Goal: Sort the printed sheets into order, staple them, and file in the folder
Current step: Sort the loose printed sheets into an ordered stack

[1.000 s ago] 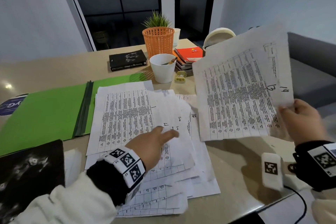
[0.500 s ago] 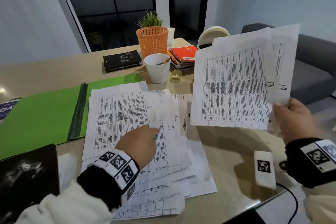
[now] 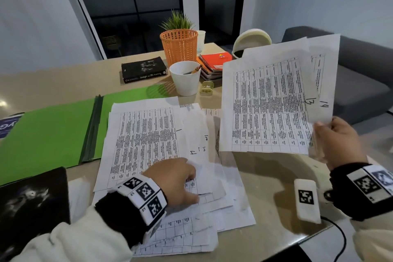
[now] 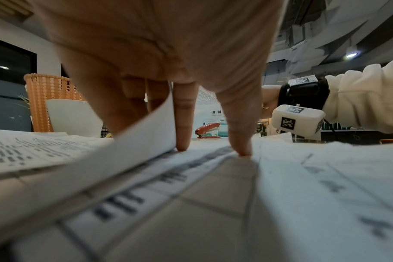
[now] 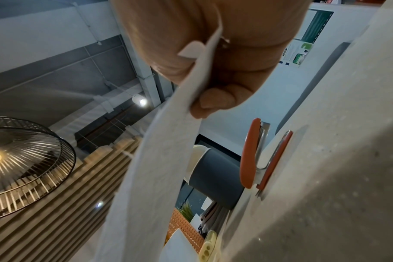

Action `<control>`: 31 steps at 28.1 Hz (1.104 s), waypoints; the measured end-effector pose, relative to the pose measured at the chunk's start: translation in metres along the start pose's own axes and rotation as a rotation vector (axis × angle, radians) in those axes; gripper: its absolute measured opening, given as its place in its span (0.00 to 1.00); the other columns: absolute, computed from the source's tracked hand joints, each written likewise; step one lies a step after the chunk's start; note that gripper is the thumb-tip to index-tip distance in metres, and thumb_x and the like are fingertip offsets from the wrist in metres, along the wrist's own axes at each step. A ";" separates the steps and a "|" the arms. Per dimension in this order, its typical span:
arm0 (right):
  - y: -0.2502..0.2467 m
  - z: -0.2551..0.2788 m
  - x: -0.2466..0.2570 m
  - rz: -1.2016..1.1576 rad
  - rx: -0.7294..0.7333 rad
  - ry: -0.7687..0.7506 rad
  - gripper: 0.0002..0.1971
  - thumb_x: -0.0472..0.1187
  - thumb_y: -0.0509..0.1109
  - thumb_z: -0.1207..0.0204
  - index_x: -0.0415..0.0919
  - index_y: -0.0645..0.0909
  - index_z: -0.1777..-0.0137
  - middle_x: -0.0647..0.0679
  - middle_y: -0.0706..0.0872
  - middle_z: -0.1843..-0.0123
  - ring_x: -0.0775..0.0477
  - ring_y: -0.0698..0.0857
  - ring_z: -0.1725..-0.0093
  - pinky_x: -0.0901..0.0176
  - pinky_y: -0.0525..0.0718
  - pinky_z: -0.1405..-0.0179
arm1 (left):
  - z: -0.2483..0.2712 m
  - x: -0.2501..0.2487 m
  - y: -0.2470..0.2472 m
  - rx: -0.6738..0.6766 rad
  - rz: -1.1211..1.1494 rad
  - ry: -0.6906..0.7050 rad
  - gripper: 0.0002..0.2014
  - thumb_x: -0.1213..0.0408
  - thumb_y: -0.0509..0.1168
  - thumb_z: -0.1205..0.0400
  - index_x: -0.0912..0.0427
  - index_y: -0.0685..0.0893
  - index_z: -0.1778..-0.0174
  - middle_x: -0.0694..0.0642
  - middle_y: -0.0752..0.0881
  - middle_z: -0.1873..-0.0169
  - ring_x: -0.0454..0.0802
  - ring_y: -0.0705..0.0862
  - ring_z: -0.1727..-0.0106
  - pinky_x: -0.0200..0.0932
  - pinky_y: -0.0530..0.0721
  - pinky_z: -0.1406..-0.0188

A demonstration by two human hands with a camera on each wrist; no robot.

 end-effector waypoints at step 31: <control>0.002 -0.008 -0.008 -0.005 0.013 0.023 0.08 0.39 0.62 0.20 0.48 0.80 0.60 0.53 0.87 0.57 0.39 0.87 0.49 0.36 0.84 0.41 | 0.011 -0.012 -0.013 0.036 -0.054 -0.023 0.32 0.32 0.64 0.29 0.45 0.76 0.31 0.46 0.65 0.22 0.49 0.72 0.27 0.45 0.70 0.30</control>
Point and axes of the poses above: each hand's wrist, its own z-axis away from the middle knuckle, its own y-axis out of the palm, x = y × z, the point moved 1 cm from there along -z, towards the middle knuckle
